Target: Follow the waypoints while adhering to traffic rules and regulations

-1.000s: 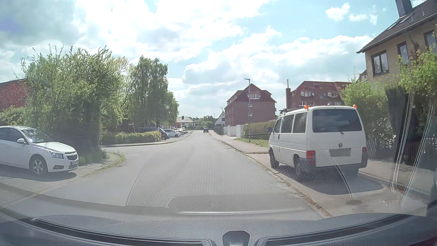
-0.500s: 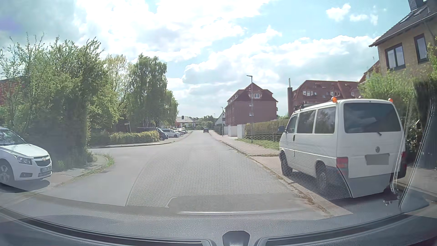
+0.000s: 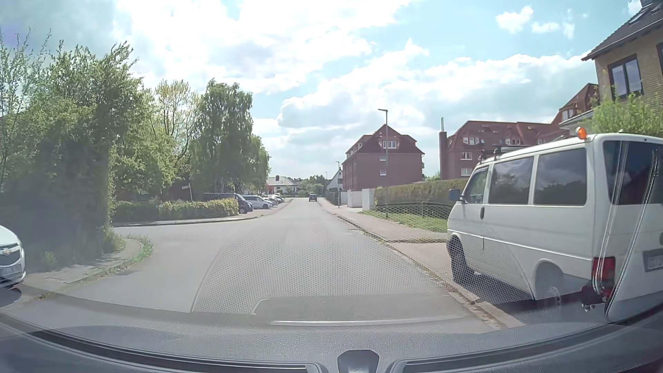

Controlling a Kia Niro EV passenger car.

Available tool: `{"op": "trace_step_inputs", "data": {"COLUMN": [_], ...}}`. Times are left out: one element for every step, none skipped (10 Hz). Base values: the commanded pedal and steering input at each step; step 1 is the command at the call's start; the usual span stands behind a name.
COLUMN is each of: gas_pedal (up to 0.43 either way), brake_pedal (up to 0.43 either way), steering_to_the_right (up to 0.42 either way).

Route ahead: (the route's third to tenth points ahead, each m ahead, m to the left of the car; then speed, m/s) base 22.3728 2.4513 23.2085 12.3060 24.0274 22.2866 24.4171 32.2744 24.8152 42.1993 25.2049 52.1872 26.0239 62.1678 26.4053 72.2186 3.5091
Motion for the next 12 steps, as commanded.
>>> {"op": "trace_step_inputs", "data": {"gas_pedal": [0.000, 0.000, 0.000, 0.000, 0.000, 0.000, 0.000, 0.000, 0.000, 0.000, 0.000, 0.000], "brake_pedal": [0.000, 0.000, 0.000, 0.000, 0.000, 0.000, 0.000, 0.000, 0.000, 0.000, 0.000, 0.000], "steering_to_the_right": [-0.008, -0.008, -0.008, -0.008, -0.008, -0.008, -0.008, -0.008, -0.008, -0.007, -0.007, -0.007]}}
